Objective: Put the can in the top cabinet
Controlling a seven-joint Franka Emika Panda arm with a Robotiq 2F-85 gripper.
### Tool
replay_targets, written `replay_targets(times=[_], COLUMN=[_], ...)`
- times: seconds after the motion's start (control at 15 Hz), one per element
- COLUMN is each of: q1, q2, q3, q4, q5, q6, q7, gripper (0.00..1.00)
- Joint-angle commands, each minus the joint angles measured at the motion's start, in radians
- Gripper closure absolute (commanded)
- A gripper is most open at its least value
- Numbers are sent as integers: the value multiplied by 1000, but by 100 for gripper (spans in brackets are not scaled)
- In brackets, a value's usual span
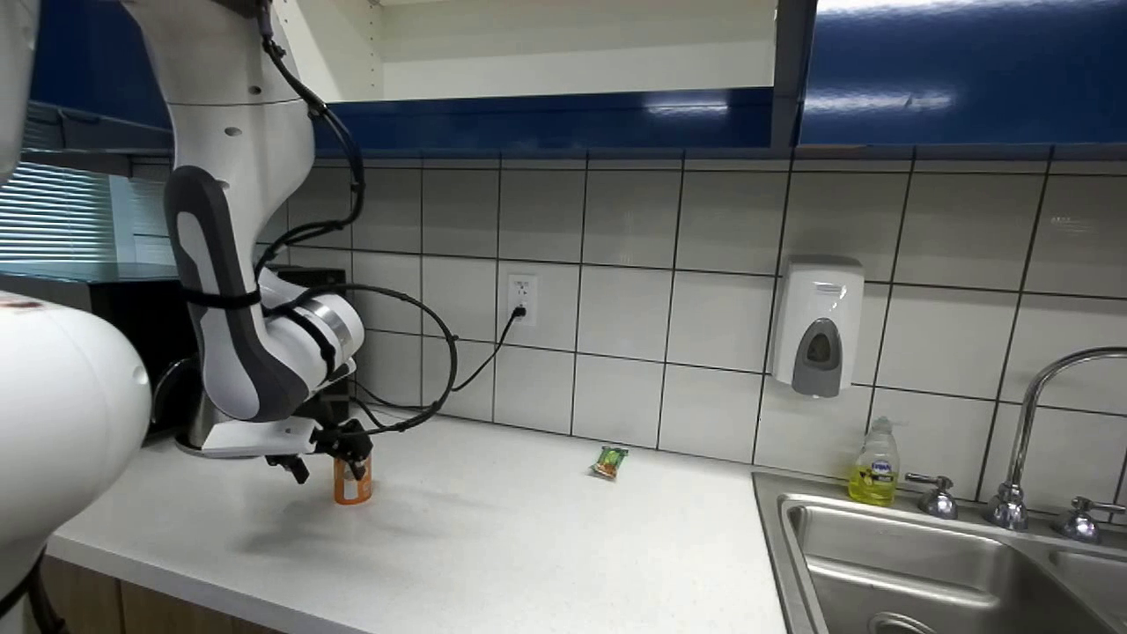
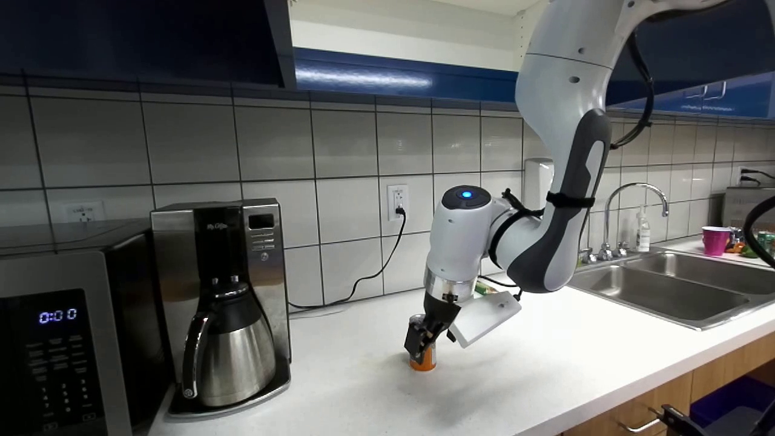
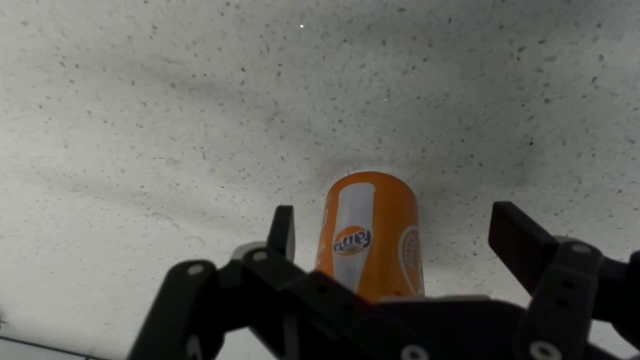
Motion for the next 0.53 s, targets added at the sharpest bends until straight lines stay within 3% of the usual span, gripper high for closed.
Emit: replay_targets(times=[0.0,0.47], q1=[35,39], q2=[46,96], q3=[-20,-9], q4=[63,115], q5=[-139,-326], q6=[-21,-65], q7=[189,440], gripper=[0,0])
